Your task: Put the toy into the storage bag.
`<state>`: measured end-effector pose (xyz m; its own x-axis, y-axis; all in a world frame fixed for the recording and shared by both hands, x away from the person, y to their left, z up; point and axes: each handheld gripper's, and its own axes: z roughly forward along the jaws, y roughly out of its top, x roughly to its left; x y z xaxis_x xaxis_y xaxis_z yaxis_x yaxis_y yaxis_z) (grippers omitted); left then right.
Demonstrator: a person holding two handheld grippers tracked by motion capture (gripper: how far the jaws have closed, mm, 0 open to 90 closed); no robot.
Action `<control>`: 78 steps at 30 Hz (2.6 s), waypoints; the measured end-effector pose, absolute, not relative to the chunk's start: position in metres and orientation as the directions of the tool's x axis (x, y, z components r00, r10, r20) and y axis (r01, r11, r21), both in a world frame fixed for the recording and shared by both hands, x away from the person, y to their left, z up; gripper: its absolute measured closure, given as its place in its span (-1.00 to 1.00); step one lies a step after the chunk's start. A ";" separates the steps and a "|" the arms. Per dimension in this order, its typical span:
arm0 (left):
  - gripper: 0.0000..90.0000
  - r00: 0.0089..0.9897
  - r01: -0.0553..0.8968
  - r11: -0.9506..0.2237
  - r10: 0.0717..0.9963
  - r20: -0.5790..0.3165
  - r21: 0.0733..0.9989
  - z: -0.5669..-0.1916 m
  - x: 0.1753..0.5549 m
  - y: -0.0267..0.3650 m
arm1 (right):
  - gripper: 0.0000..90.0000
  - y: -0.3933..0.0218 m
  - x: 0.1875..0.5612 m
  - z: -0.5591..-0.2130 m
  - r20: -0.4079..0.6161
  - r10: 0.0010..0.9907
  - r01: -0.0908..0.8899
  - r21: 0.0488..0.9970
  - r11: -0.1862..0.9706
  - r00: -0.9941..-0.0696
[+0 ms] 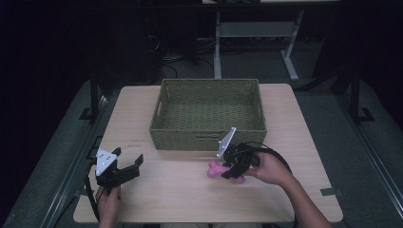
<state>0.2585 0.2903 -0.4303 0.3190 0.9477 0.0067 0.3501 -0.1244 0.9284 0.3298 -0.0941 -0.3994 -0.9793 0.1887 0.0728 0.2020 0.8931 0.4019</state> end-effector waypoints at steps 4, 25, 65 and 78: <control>-0.70 0.318 0.349 -0.122 0.948 0.005 0.929 -0.430 0.258 0.290 | 0.30 -0.096 0.330 -0.388 0.066 0.178 0.189 0.422 0.887 -0.982; -0.70 0.317 0.349 -0.122 0.949 0.005 0.929 -0.430 0.259 0.290 | 0.30 -0.100 0.341 -0.358 0.073 0.172 0.187 0.447 0.875 -0.982; -0.70 0.312 0.352 -0.124 0.950 0.008 0.928 -0.430 0.260 0.291 | 0.30 -0.101 0.370 -0.311 0.061 0.170 0.178 0.466 0.867 -0.984; -0.70 0.313 0.351 -0.125 0.950 0.010 0.928 -0.430 0.260 0.290 | 0.30 -0.102 0.381 -0.303 0.059 0.180 0.187 0.473 0.861 -0.982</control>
